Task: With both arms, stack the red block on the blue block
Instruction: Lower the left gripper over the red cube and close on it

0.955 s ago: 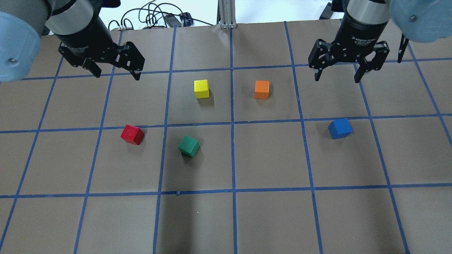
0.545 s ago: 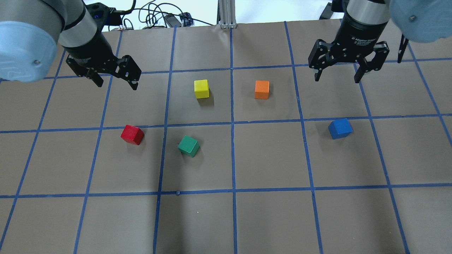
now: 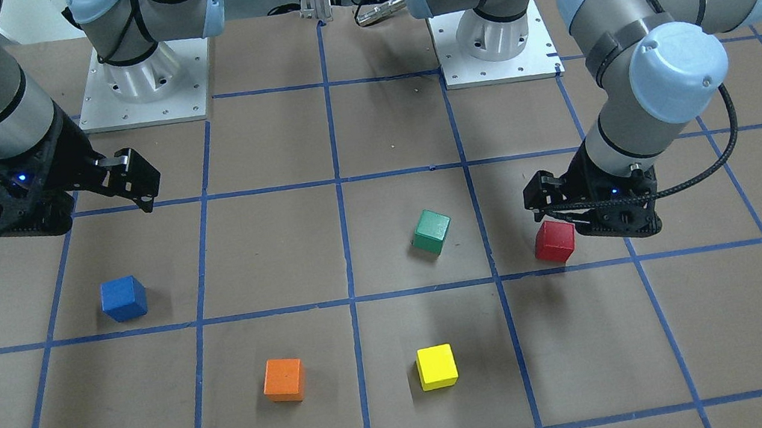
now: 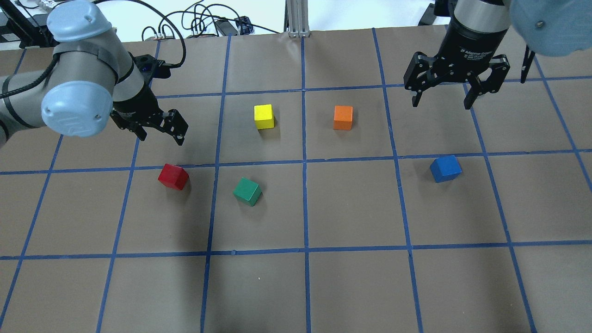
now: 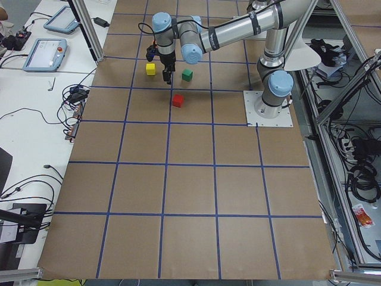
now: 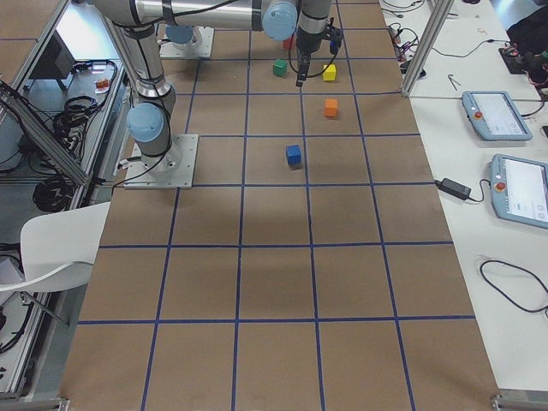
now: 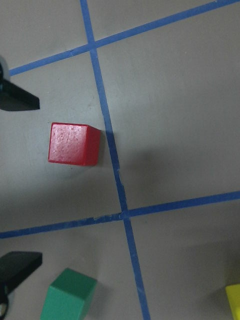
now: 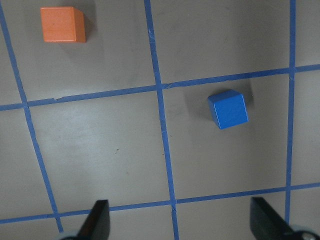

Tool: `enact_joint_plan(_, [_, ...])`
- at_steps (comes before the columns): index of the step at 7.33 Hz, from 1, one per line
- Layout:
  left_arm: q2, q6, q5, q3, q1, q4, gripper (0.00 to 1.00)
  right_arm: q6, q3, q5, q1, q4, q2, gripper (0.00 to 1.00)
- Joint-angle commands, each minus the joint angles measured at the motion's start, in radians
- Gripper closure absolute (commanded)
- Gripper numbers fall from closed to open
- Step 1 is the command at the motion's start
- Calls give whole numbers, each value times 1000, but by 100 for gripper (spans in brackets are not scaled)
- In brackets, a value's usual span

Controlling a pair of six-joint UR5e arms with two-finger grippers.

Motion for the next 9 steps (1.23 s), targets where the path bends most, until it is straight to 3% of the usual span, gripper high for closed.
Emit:
enact_joint_plan(1, [-25,39,2,-120,34,157,0,0,0,0,0,0,0,0])
enact_joint_plan(3, [-64,61,2,-193,51,300,0,-2,0,-1,0,0,-2,0])
enact_joint_plan(6, [-117,84,2,-251,51,353,0,0,0,0,0,0,-2,0])
enact_joint_plan(7, [-122,93,2,-238,51,354,27,0,0,0,0,0,-2,0])
enact_joint_plan(8, [-122,104,0,-222,51,353,99,0,0,2,0,0,0,0])
enact_joint_plan(9, [-119,102,2,-198,46,342,100,0,0,2,0,0,0,0])
